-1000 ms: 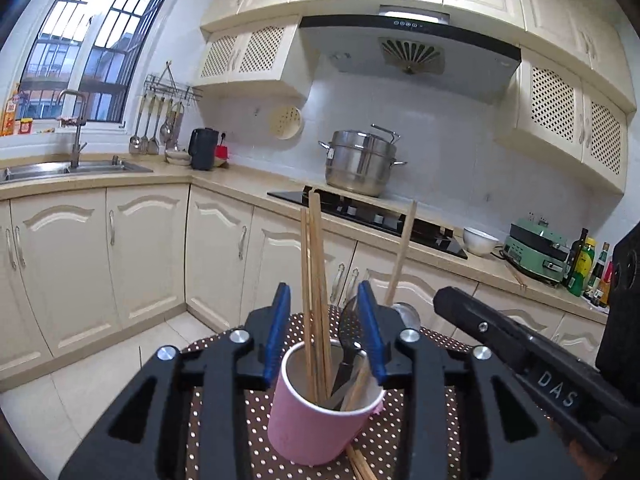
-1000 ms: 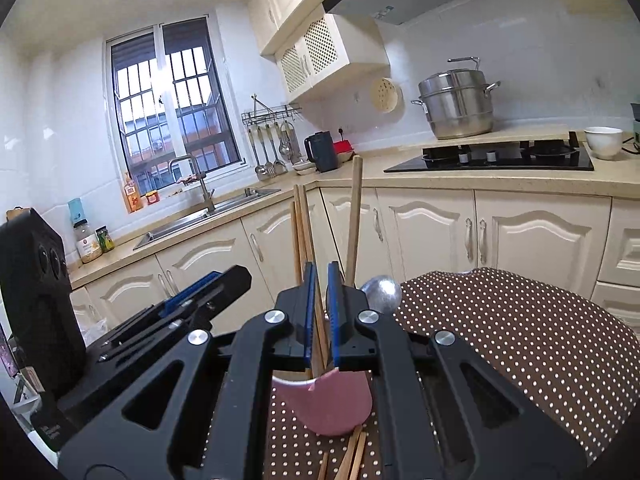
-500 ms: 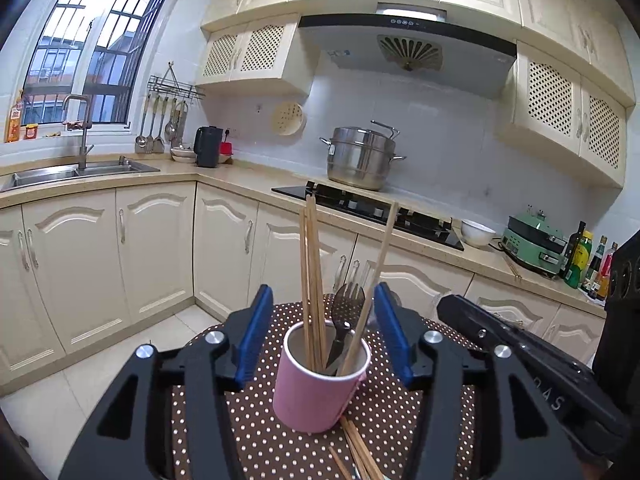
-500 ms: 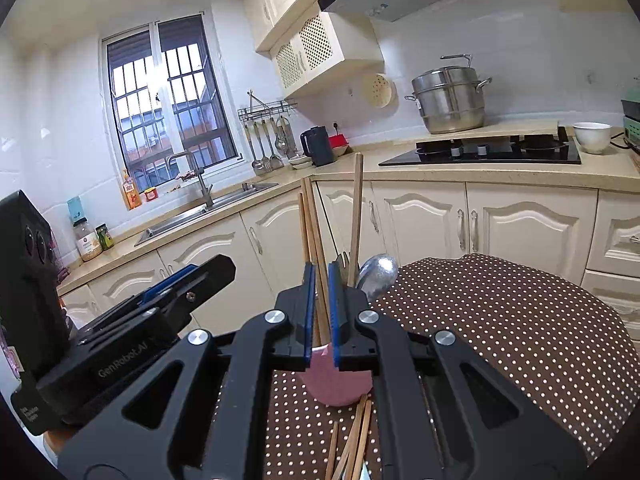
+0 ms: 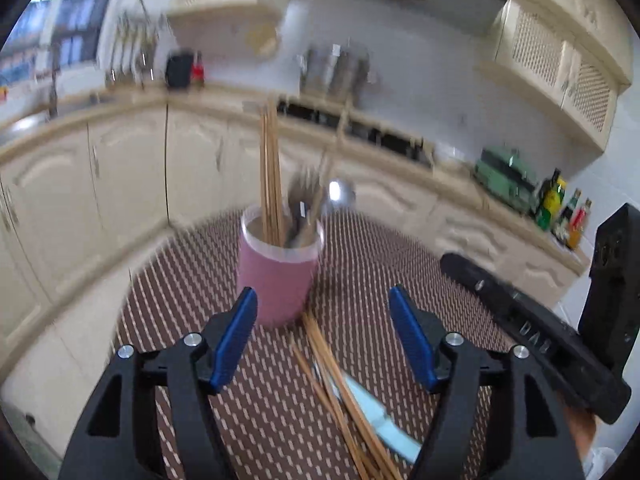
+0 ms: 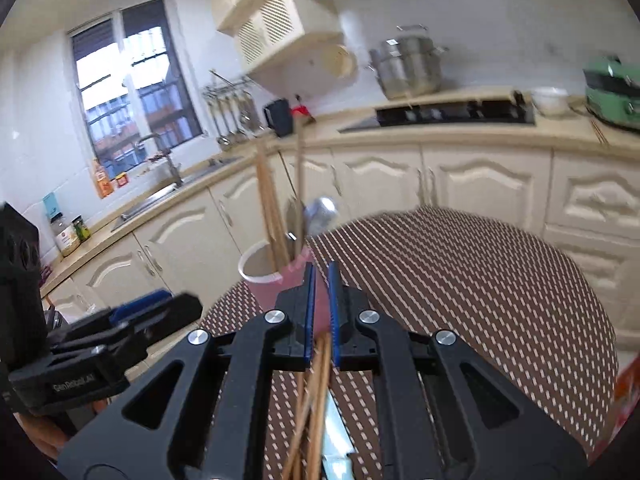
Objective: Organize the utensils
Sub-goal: 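Withdraw both tools from the cup toward the remaining chopsticks, then grasp a chopstick with the left tool while the right tool grasps another chopstick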
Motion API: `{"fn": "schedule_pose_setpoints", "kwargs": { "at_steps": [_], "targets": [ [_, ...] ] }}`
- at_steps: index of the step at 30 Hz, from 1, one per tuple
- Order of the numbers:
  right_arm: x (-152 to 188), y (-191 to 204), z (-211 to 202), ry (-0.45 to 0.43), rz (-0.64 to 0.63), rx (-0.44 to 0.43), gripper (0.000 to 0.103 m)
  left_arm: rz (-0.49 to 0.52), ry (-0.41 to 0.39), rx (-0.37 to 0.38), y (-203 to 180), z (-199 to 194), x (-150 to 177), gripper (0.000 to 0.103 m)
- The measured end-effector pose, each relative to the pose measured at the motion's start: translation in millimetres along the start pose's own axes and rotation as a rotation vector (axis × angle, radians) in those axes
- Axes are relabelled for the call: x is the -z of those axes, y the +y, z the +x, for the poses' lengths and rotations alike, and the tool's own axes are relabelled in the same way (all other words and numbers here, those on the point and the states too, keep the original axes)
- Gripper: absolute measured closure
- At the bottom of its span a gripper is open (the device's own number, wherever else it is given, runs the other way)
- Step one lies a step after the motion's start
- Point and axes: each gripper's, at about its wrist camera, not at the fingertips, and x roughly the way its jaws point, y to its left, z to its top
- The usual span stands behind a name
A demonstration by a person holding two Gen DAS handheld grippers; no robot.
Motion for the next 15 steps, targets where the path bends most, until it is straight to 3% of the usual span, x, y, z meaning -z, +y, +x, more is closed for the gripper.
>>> {"fn": "schedule_pose_setpoints", "kwargs": {
  "at_steps": [5, 10, 15],
  "targets": [
    [20.7, -16.6, -6.8, 0.062, 0.026, 0.027, 0.095, 0.023, 0.196, -0.035, -3.4, 30.0, 25.2, 0.036],
    [41.7, -34.8, -9.8, 0.123, 0.078, 0.049, 0.095, 0.01, 0.372, -0.007, -4.2, 60.6, 54.5, 0.036],
    [58.5, -47.7, -14.6, 0.163, 0.107, 0.052, 0.095, -0.003, 0.432, -0.026, -4.5, 78.3, 68.9, 0.037]
  ]
}}
